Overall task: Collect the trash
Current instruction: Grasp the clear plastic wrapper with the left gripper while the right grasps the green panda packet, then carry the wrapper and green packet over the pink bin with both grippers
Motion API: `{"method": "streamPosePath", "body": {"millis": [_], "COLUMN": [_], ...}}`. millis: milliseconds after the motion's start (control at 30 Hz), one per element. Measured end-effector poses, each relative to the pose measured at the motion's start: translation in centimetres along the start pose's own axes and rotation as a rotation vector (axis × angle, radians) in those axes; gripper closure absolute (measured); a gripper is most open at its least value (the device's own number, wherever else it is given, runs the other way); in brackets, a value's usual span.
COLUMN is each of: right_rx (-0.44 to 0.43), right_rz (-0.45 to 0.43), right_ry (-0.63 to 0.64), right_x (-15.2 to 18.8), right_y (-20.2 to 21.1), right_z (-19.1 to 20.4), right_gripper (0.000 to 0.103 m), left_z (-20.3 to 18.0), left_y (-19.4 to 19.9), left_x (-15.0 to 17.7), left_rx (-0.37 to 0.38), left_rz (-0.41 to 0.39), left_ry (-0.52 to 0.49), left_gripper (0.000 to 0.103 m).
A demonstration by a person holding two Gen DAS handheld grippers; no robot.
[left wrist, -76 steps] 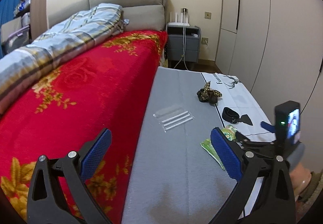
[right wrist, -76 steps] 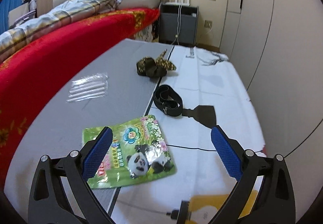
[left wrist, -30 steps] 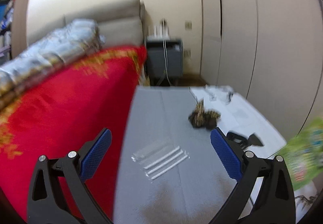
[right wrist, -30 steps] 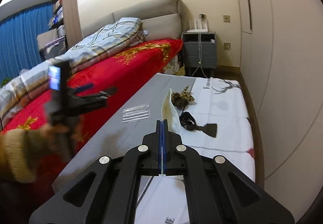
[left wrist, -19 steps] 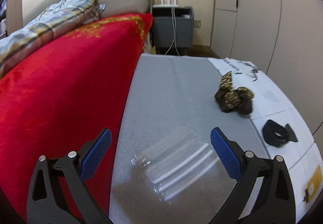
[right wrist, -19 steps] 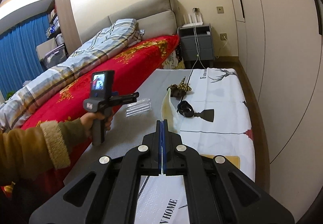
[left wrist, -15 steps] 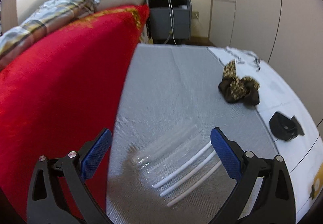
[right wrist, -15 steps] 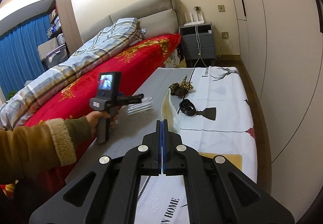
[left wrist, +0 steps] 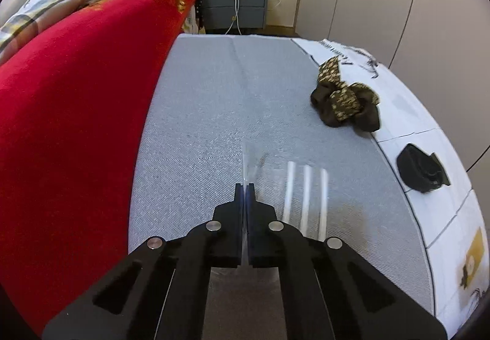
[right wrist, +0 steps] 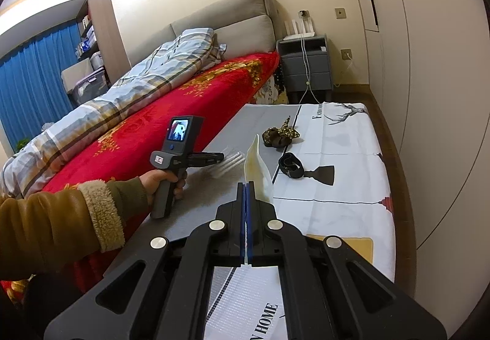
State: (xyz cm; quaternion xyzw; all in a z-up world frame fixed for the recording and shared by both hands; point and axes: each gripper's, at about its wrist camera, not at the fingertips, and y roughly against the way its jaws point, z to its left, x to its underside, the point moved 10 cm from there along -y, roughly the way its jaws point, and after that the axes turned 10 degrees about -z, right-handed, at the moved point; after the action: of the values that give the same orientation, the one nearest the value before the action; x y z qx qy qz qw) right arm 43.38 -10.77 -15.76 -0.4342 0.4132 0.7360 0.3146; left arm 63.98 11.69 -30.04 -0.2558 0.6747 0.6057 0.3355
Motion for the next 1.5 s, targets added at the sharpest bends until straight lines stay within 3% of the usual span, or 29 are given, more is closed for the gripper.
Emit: {"method": "streamPosePath", "body": {"millis": [233,500,800,967,1267,1500], "right_rx": [0.024,0.059,0.129,0.182,0.270,0.308], "right_rz": [-0.039,-0.100,-0.143,-0.144,-0.114,-0.090], "right_ry": [0.008,0.018,0.012,0.003,-0.037,-0.084], "right_x": [-1.6,-3.7,-3.1,-1.2,4.5,8.9], "right_y": [2.8,9.8,20.2,25.1,31.1,33.1], "right_z": [0.2,1.5,2.7,2.5,2.1,0.9], "right_gripper": [0.102,0.102,0.102,0.102,0.102,0.102], "left_z": [-1.7,-7.4,-15.0,-19.7,-27.0,-30.5], "left_y": [6.9,19.4,33.9,39.6,44.5,42.5], "left_x": [-2.7,-4.2,-2.7,-0.2,7.0,13.1], "left_rx": [0.042,0.108,0.206,0.273,0.364,0.415], "left_rz": [-0.101,-0.177,-0.262,-0.300,-0.294,-0.215], "left_ry": [0.045,-0.011,-0.078,-0.112,-0.140,-0.167], "left_gripper": [0.102,0.102,0.102,0.102,0.102,0.102]}}
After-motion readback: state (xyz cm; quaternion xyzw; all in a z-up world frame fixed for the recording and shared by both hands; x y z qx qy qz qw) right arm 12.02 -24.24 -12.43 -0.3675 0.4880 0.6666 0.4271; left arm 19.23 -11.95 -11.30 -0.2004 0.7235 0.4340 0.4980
